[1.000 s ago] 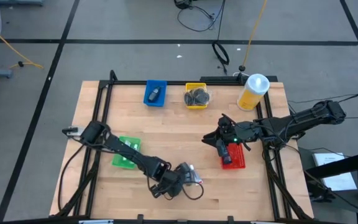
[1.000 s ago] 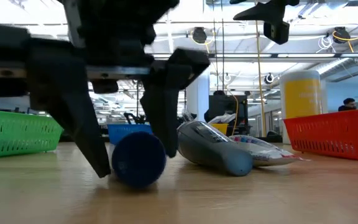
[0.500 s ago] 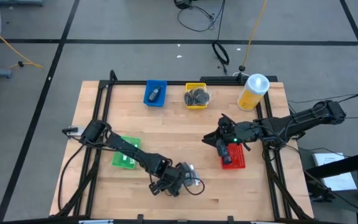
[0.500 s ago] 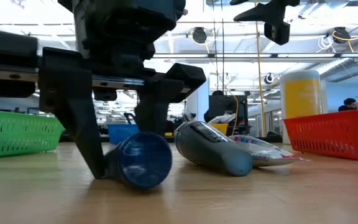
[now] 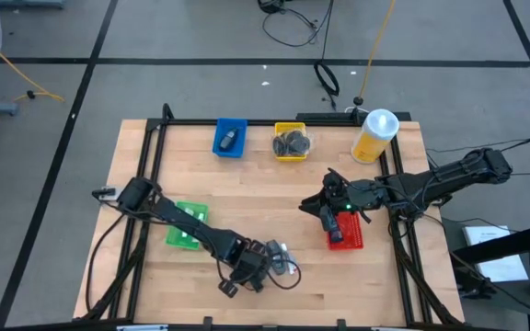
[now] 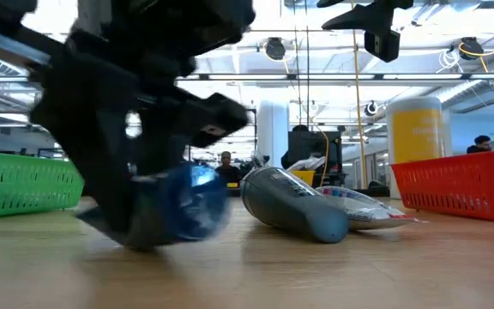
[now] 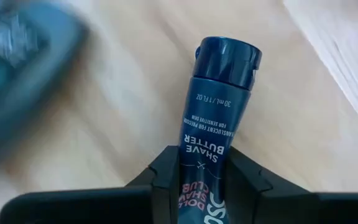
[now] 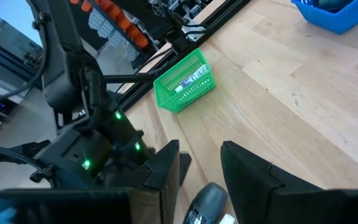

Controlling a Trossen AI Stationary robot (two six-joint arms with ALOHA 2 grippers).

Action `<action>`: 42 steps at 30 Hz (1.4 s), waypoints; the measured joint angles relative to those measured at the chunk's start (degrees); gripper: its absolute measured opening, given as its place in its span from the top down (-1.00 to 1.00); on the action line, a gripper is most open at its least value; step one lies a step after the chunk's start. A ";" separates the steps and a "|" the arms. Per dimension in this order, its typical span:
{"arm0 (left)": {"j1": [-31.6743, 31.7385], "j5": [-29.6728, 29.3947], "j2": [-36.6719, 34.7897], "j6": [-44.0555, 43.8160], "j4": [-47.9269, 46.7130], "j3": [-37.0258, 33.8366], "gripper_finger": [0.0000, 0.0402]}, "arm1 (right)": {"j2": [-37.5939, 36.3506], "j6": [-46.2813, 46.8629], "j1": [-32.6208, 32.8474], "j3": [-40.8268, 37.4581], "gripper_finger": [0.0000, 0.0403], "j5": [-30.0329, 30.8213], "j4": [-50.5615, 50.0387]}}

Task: Pick & Place Travel size toiletries
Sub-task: Put the blue shave cream into the red bin

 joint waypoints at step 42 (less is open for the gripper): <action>9.49 -36.05 -14.37 -31.35 18.63 0.08 0.60 | 3.90 -10.56 14.96 -25.31 0.17 15.16 45.61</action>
